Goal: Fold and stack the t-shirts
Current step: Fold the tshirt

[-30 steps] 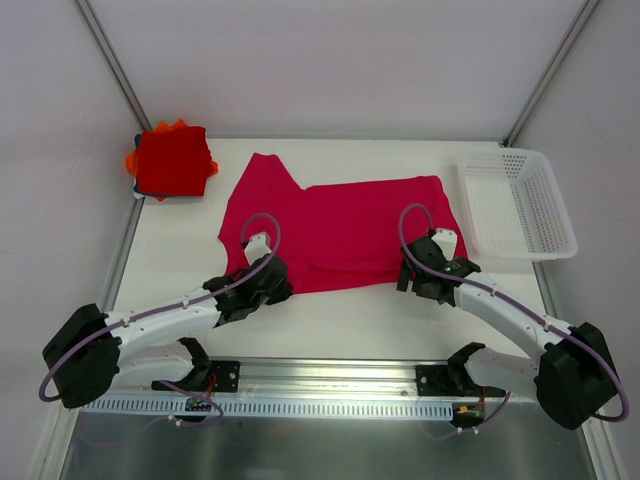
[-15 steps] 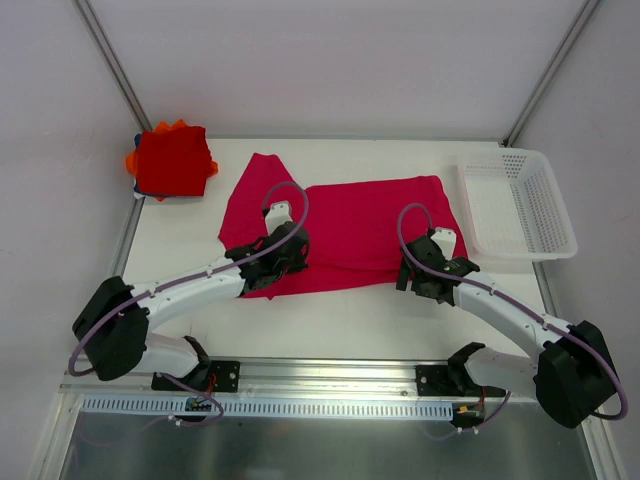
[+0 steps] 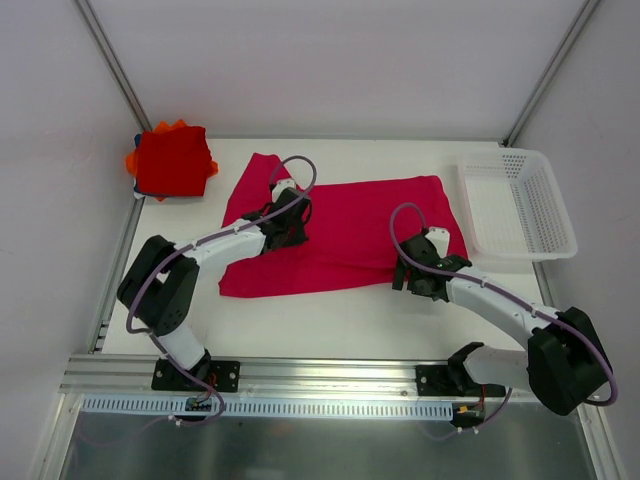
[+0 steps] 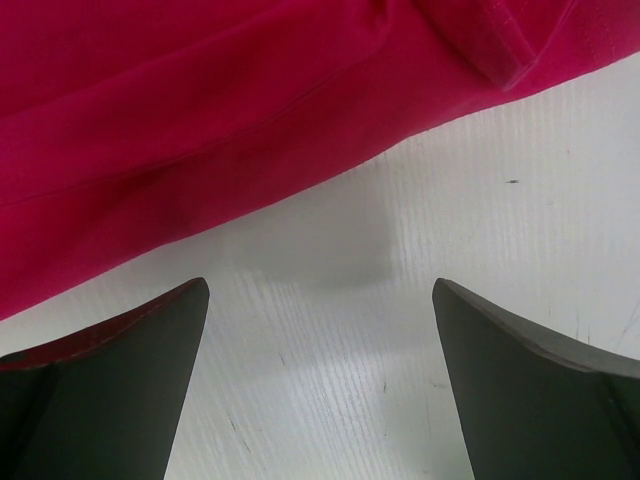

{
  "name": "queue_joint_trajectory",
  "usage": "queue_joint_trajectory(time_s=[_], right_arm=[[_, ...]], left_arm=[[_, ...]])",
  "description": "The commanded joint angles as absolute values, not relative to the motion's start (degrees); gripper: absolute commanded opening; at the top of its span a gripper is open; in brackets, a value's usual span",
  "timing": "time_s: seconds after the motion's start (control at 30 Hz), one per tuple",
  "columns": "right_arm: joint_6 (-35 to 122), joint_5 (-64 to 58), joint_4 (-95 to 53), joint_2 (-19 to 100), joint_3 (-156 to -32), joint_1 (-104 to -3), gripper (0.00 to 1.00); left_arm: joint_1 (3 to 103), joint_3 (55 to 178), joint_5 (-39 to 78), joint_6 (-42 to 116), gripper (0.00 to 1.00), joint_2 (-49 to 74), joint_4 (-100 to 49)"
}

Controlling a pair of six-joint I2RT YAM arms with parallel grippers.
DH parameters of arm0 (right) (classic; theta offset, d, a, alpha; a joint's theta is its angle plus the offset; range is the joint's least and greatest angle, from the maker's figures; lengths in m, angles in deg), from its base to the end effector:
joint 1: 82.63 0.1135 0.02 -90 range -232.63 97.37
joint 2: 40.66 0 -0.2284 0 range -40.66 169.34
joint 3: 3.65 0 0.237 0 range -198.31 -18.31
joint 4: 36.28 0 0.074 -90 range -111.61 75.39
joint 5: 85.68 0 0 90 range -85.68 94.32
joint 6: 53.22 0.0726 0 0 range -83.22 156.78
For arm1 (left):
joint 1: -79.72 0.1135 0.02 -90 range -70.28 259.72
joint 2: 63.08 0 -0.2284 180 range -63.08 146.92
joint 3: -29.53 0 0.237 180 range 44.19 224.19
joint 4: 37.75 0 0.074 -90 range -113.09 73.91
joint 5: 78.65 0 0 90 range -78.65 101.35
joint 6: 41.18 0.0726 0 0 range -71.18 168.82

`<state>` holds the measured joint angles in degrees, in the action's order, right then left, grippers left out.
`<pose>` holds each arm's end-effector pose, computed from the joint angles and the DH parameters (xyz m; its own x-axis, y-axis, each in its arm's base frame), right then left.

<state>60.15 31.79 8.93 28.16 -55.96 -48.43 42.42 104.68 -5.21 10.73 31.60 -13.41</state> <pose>0.2093 0.1017 0.1372 -0.7947 -0.1146 -0.5960 -0.0030 0.9827 -0.1850 0.3033 -0.2050 0.1624 -0.6914 -0.2167 -0.6892 -0.0116 0.9572 -0.2893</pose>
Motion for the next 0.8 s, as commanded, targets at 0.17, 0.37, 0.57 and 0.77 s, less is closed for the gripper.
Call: queue_joint_trajectory(time_s=[0.17, 0.37, 0.57, 0.77], right_arm=[[59.45, 30.25, 6.25, 31.06, -56.28, -47.83, 0.99], [59.54, 30.25, 6.25, 31.5, -55.93, -47.39, 1.0], [59.89, 30.16, 6.16, 32.12, -55.67, -46.77, 0.99], [60.59, 30.6, 6.33, 32.03, -55.67, -45.72, 0.99]], left_arm=[[49.57, 113.35, -0.17, 16.38, 0.0, 38.25, -14.03], [54.49, 120.63, 4.57, 19.19, 0.74, 44.76, -14.03], [58.09, 125.84, 10.11, 20.78, 0.99, 49.95, -13.95], [59.15, 119.46, 15.02, 18.94, 0.99, 43.2, -13.68]])
